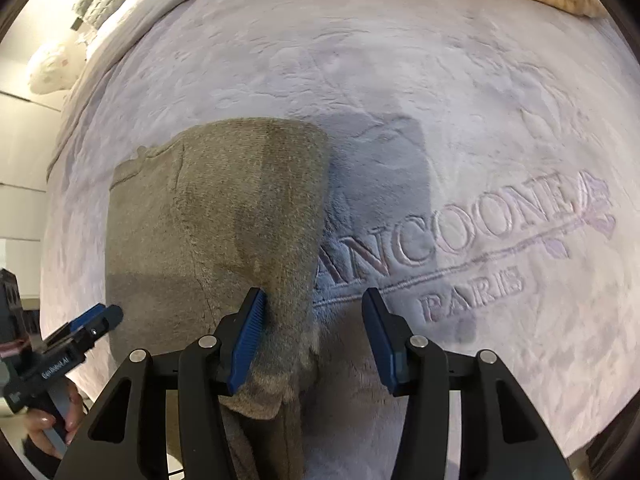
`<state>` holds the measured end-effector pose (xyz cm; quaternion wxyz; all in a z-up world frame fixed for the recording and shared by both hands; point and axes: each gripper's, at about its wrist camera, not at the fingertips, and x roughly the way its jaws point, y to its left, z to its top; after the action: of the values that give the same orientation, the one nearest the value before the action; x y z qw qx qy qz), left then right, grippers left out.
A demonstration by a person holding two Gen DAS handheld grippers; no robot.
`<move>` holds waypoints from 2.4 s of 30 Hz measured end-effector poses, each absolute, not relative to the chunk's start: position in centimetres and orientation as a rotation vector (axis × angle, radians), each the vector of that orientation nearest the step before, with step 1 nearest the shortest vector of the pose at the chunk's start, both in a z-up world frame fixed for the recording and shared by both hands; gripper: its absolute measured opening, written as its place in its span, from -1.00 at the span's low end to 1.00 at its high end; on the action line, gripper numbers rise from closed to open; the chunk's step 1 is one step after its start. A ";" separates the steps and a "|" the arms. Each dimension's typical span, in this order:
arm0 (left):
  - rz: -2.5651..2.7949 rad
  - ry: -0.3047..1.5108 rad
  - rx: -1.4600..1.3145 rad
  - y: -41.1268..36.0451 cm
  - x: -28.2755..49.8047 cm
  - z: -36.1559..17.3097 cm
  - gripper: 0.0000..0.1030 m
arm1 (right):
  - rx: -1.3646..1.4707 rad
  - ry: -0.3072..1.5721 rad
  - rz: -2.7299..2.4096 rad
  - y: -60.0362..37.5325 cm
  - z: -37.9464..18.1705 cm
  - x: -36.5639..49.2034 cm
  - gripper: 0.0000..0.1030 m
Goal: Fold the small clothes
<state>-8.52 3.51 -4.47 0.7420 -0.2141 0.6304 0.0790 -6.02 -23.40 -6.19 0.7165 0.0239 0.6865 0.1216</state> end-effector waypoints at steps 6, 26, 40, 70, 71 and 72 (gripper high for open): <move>0.186 1.397 -0.469 3.8 -9.6 -4.1 0.52 | 0.114 1.541 0.231 -24.9 -4.2 -7.2 0.07; 0.171 1.460 -0.416 3.4 -15.1 -1.2 0.52 | 0.035 1.676 0.296 -24.8 -4.5 -14.2 -0.78; 0.201 1.453 -0.409 3.5 -16.7 1.1 0.52 | -0.015 1.597 0.256 -25.2 0.1 -13.9 -0.77; 0.278 1.408 -0.372 3.4 -15.1 3.4 0.98 | -0.199 1.494 0.187 -19.4 2.4 -12.4 0.50; 0.279 1.408 -0.372 3.4 -15.1 3.4 0.98 | -0.199 1.494 0.186 -19.4 2.4 -12.4 0.50; 0.279 1.408 -0.372 3.4 -15.1 3.4 0.98 | -0.198 1.494 0.185 -19.4 2.4 -12.4 0.50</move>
<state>-15.07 3.40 3.37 0.7376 -0.1696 0.6412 0.1270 -12.41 -19.42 2.40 0.7254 -0.0899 0.6773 0.0838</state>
